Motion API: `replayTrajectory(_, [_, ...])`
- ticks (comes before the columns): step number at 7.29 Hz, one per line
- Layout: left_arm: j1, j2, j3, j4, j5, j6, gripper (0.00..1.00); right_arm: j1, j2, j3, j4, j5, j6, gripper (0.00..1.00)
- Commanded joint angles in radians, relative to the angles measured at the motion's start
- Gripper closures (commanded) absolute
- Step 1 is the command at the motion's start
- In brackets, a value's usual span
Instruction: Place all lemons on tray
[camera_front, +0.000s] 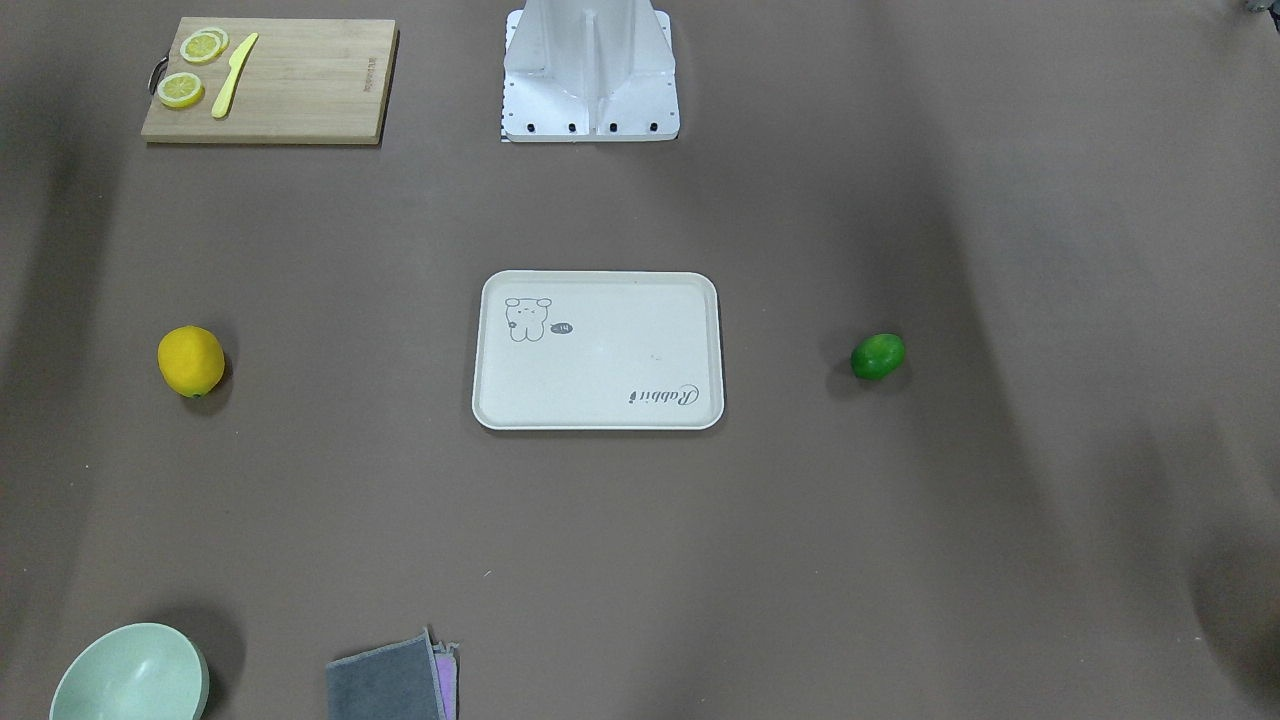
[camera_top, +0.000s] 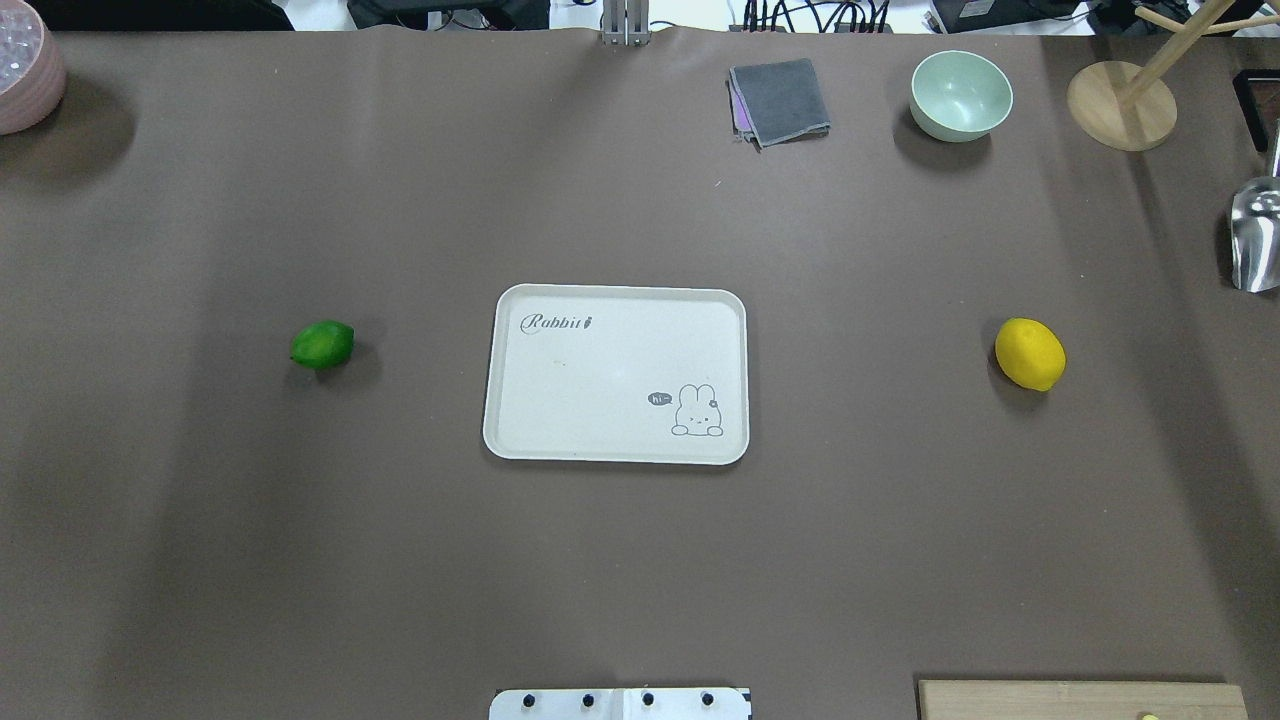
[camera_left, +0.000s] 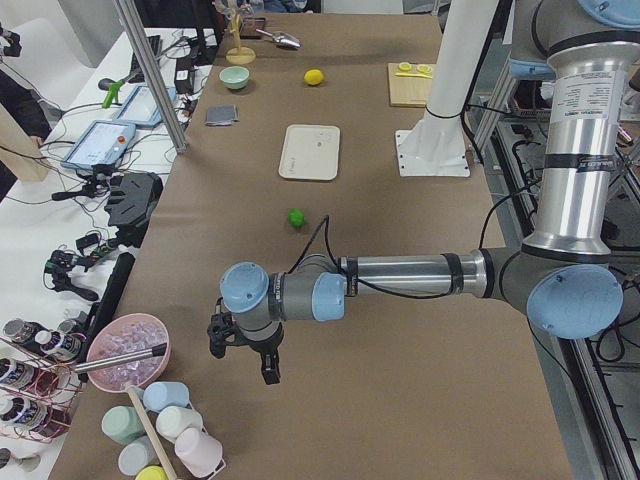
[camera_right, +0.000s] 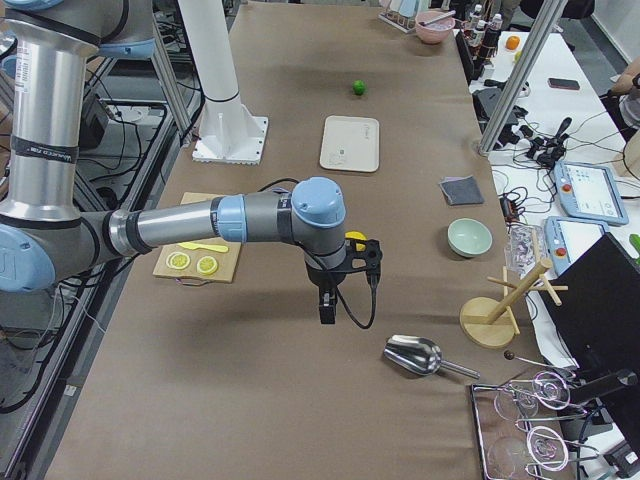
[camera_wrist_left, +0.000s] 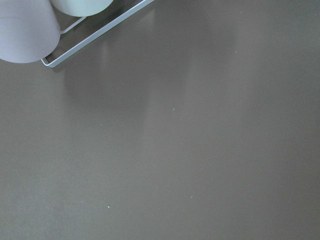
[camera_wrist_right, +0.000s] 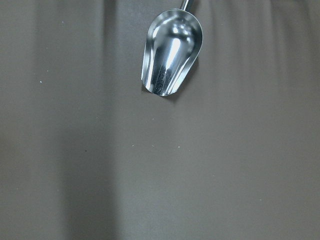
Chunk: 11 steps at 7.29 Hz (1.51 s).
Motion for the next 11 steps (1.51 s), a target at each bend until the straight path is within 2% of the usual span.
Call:
replayTrajectory(1, [0.01, -0.012, 0.009, 0.002, 0.001, 0.006, 0.01, -0.014, 0.002, -0.005, -0.001, 0.002, -0.002, 0.0])
replayTrajectory(3, [0.015, -0.05, 0.036, 0.018, 0.008, 0.008, 0.01, -0.014, -0.003, -0.006, -0.003, -0.005, -0.003, 0.0])
replayTrajectory(4, [0.01, -0.029, -0.008, 0.018, 0.005, 0.005, 0.01, -0.012, -0.004, -0.008, -0.008, -0.004, 0.0, 0.0])
replayTrajectory(5, [0.013, -0.015, -0.011, 0.022, 0.005, 0.004, 0.01, -0.014, -0.003, -0.006, -0.009, -0.002, 0.0, 0.0])
replayTrajectory(6, [0.015, -0.022, -0.005, 0.028, 0.004, -0.005, 0.02, -0.023, 0.0, -0.006, -0.012, 0.013, 0.015, 0.0])
replayTrajectory(7, [0.015, -0.035, -0.017, 0.074, 0.001, -0.006, 0.02, -0.061, 0.005, 0.0, -0.006, 0.06, 0.105, 0.0])
replayTrajectory(8, [0.015, -0.041, -0.072, 0.147, -0.004, -0.008, 0.02, -0.134, 0.029, 0.02, 0.011, 0.085, 0.191, 0.0])
replayTrajectory(9, [0.015, -0.047, -0.133, 0.188, -0.01, -0.044, 0.02, -0.2, 0.104, 0.012, 0.017, 0.076, 0.245, 0.0])
replayTrajectory(10, [0.027, -0.049, -0.193, 0.191, -0.028, -0.124, 0.02, -0.254, 0.144, 0.011, 0.018, 0.064, 0.289, 0.0])
replayTrajectory(11, [0.106, -0.05, -0.27, 0.221, -0.033, -0.212, 0.02, -0.3, 0.211, -0.015, 0.017, 0.044, 0.334, 0.0])
